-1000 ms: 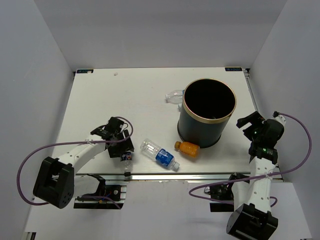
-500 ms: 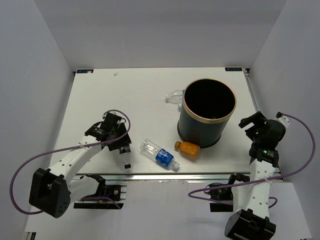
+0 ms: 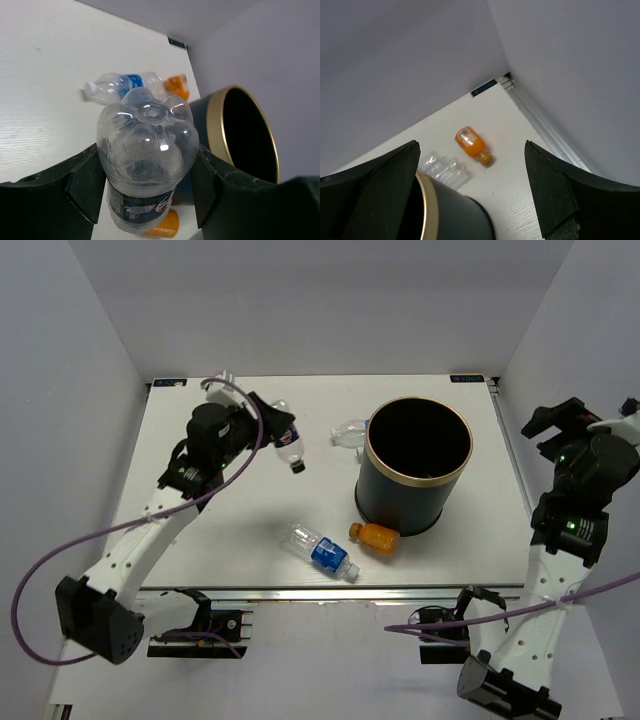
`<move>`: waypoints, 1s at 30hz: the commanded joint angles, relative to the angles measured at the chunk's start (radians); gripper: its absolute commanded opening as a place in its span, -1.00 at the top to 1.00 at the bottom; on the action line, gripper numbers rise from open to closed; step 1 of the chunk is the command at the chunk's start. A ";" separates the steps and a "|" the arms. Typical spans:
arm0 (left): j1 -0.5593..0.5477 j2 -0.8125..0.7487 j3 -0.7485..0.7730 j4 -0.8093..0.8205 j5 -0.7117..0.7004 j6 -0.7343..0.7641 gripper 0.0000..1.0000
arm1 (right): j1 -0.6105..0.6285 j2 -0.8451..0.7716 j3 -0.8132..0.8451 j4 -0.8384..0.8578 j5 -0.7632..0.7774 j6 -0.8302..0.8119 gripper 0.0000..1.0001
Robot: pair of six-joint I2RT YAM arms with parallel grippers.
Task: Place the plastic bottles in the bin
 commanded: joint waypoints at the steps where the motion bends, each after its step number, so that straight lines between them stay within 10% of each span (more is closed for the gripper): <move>1: -0.048 0.128 0.157 0.110 0.152 0.062 0.33 | -0.001 0.150 0.088 -0.064 -0.267 -0.076 -0.79; 10: -0.146 0.426 0.567 0.119 0.458 0.153 0.32 | -0.001 0.414 0.159 -0.118 -0.349 -0.153 -0.79; 22: -0.289 0.826 1.130 -0.115 0.452 0.234 0.24 | -0.001 0.582 -0.008 0.057 -0.505 -0.174 -0.79; 30: -0.315 0.932 1.135 -0.046 0.497 0.185 0.10 | -0.001 0.582 -0.057 0.092 -0.496 -0.176 -0.79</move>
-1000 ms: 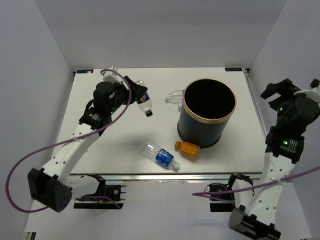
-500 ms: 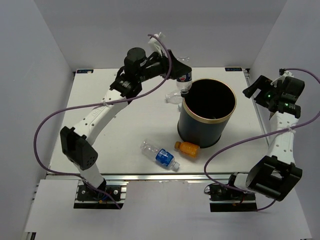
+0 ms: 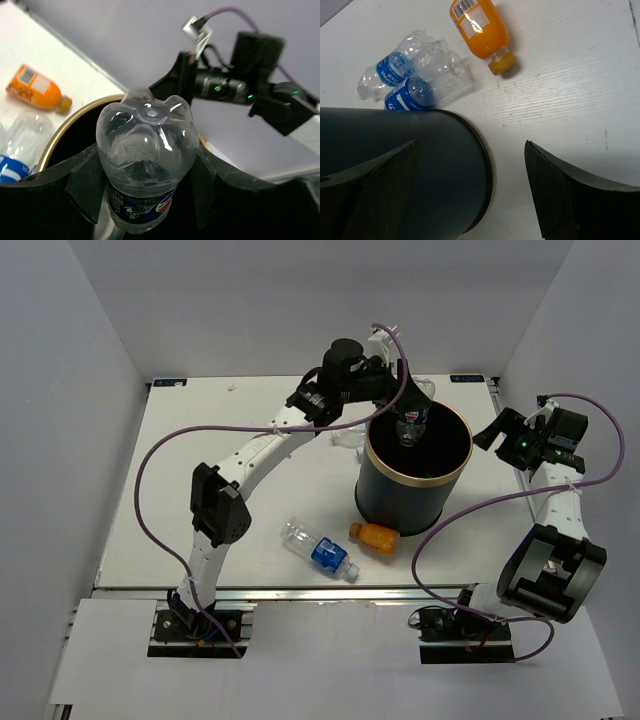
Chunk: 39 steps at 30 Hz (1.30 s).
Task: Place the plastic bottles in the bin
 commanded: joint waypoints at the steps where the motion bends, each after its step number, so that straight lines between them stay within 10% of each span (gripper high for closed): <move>1: -0.011 -0.024 0.019 0.018 0.033 -0.008 0.07 | -0.002 -0.027 -0.012 0.076 -0.012 -0.021 -0.79; 8: -0.025 -0.012 0.059 -0.002 0.031 -0.008 -0.96 | -0.002 -0.025 -0.015 0.070 0.010 -0.021 -0.79; 24: -0.023 -0.151 0.055 -0.129 -0.200 0.067 -0.96 | -0.002 -0.024 -0.032 0.098 -0.012 -0.047 -0.79; 39: 0.033 -0.983 -1.108 -0.080 -1.026 -0.163 -0.96 | -0.002 -0.024 -0.020 0.093 -0.020 -0.030 -0.79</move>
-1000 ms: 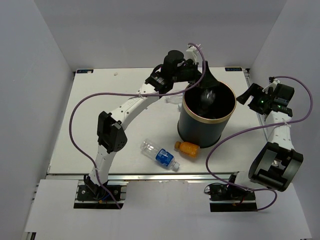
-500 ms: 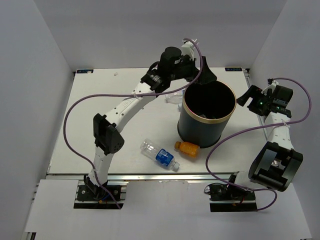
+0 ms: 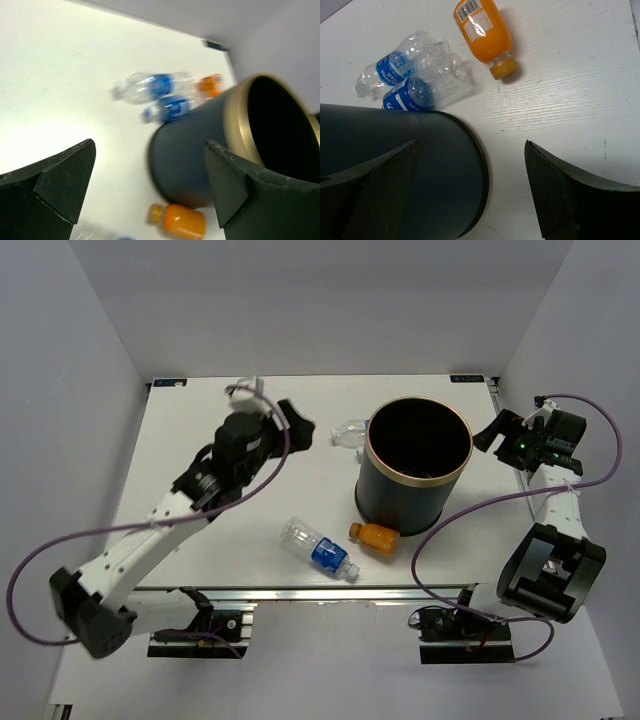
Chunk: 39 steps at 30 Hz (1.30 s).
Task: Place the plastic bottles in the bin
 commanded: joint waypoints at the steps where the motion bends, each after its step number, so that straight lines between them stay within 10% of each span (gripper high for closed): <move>1: 0.003 -0.176 -0.202 -0.035 -0.256 -0.142 -0.96 | -0.002 -0.027 0.016 0.023 0.003 -0.002 -0.79; 13: 0.004 -0.220 -0.604 -0.134 -0.021 -0.464 -0.96 | -0.002 -0.044 -0.006 0.054 0.035 0.030 -0.79; 32: -0.004 0.083 -0.657 0.096 0.256 -0.486 -0.91 | -0.002 -0.096 -0.026 0.081 0.187 0.121 -0.79; 39: -0.010 0.162 -0.647 0.144 0.288 -0.468 -0.52 | -0.002 -0.113 -0.039 0.075 0.216 0.129 -0.79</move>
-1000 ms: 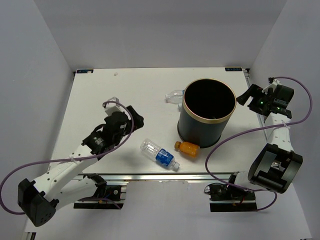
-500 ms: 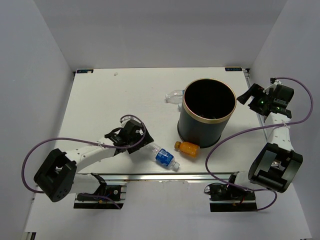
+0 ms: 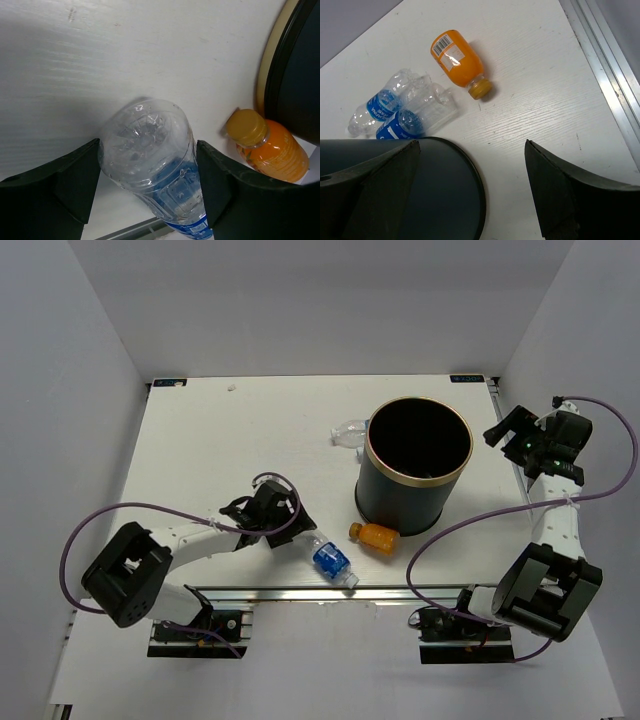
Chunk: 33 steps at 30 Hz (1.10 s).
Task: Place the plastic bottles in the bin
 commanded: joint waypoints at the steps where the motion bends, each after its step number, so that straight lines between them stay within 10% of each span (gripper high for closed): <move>1: -0.007 0.035 0.009 0.038 0.039 0.019 -0.35 | -0.002 -0.010 -0.007 0.037 0.027 0.010 -0.79; 15: -0.007 -0.014 0.197 -0.100 -0.091 0.183 1.00 | -0.002 0.053 0.009 0.052 -0.005 -0.046 -0.79; 33: 0.001 -0.497 0.417 -0.158 -0.664 0.347 1.00 | 0.001 0.083 0.029 0.039 -0.055 -0.023 -0.79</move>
